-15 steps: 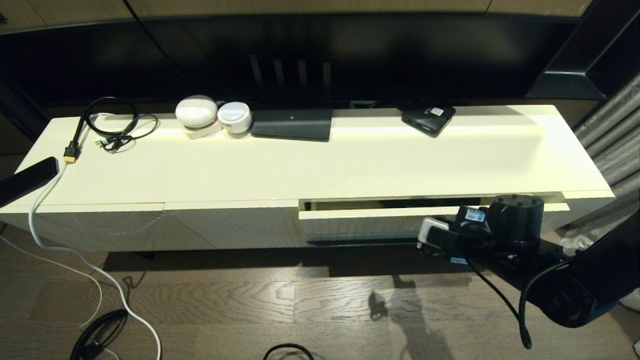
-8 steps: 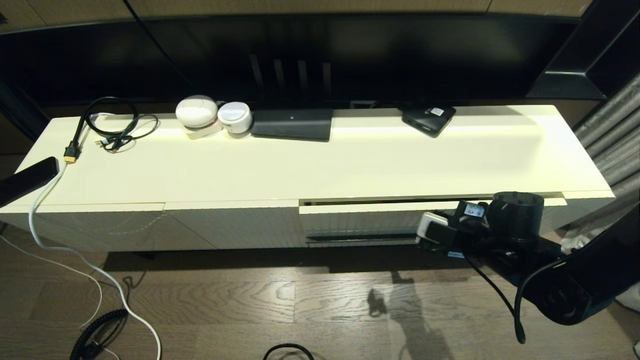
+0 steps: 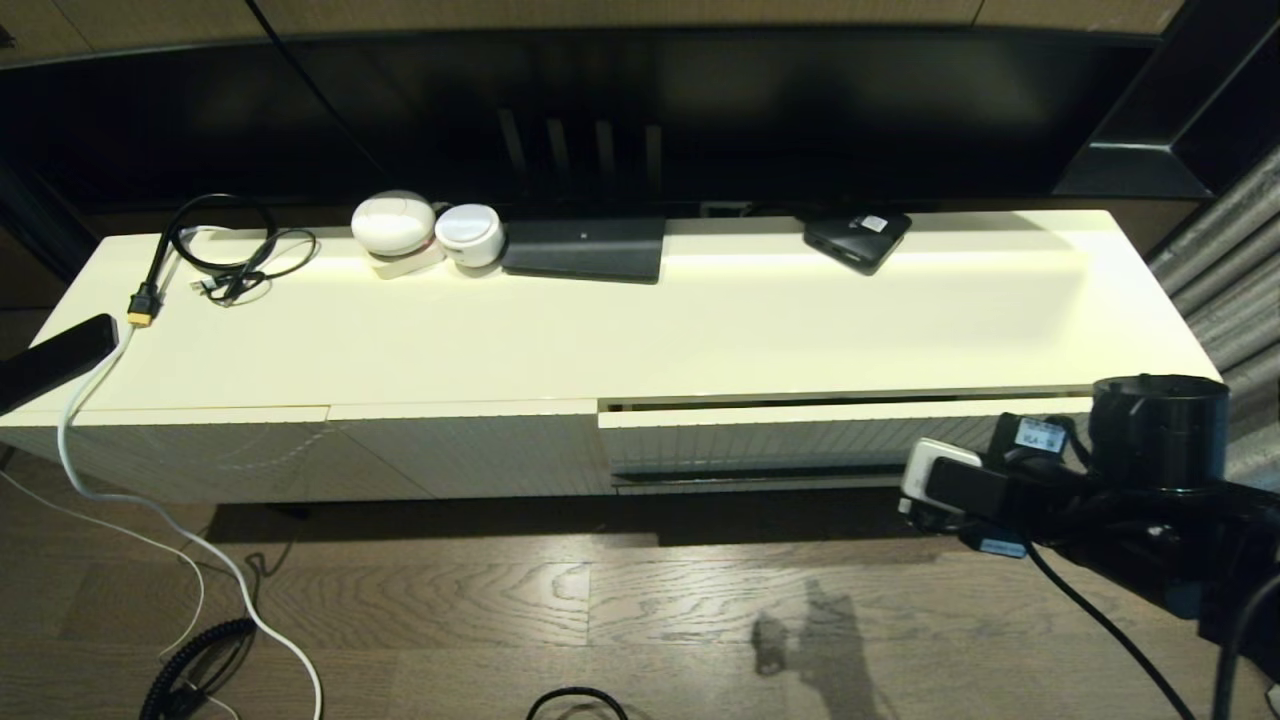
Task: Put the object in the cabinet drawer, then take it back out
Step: Close the drawer, then open the drawer
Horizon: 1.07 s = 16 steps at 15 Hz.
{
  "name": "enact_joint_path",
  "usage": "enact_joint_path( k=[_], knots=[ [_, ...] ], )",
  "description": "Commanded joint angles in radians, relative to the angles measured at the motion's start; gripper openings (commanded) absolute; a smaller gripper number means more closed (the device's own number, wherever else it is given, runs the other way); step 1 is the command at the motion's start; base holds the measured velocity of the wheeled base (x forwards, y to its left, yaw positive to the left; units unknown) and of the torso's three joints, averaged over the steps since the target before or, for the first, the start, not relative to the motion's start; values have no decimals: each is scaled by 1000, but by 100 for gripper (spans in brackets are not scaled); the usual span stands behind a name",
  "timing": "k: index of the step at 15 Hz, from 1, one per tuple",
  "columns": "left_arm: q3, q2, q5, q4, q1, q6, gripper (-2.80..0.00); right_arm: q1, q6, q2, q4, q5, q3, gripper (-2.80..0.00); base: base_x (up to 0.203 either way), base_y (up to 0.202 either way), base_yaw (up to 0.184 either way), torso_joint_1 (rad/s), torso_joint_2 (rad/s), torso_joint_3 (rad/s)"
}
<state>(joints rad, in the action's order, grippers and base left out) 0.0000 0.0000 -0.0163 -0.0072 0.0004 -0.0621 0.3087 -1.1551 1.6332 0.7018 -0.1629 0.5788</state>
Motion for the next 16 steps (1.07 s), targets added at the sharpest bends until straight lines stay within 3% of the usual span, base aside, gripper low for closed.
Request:
enact_joint_path(
  k=[1, 7, 13, 16],
  knots=[
    [0, 0, -1, 0, 1, -1, -280, 22, 31, -260, -252, -20, -21, -280, 0, 0, 0, 0, 0, 0],
    [0, 0, -1, 0, 1, -1, -280, 44, 117, -693, -792, -35, -41, -280, 0, 0, 0, 0, 0, 0],
    [0, 0, -1, 0, 1, -1, -280, 48, 137, -1041, -1144, -22, -59, -280, 0, 0, 0, 0, 0, 0],
    [0, 0, -1, 0, 1, -1, -280, -13, 116, -1081, -1184, 42, -114, -280, 0, 0, 0, 0, 0, 0]
  ],
)
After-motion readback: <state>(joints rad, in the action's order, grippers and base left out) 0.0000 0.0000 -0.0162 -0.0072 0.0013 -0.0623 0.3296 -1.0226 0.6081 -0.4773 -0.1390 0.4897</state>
